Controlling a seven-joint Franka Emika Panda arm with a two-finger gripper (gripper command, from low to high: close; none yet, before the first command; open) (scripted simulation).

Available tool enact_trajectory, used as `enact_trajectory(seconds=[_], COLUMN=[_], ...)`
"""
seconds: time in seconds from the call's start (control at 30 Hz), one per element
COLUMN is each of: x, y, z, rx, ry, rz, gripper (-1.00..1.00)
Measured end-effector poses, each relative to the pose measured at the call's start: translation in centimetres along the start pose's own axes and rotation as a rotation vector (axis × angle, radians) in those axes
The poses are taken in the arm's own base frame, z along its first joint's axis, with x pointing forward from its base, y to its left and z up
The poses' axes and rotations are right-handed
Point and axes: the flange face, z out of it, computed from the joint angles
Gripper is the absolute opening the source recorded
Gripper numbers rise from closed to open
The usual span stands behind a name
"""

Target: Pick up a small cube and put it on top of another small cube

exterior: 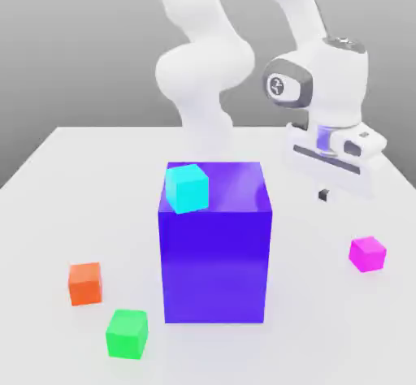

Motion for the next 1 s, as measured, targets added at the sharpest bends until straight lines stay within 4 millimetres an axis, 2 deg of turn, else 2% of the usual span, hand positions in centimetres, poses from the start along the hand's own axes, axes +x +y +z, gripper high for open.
enact_trajectory(seconds=[0.07,0.1,0.7,0.77,0.83,1.0], x=[0.0,0.0,0.0,0.8,2.2,4.5], y=[0.0,0.0,0.0,-1.3,-2.9,-4.8], z=[0.0,0.0,0.0,0.0,-0.9,-4.0], rx=[0.000,0.000,0.000,-0.003,-0.004,-0.003], ry=[0.000,0.000,0.000,0.004,0.016,0.049], rz=[0.000,0.000,0.000,-0.174,-0.342,-0.511], gripper=[-1.00,1.00,1.00,1.00,1.00,1.00])
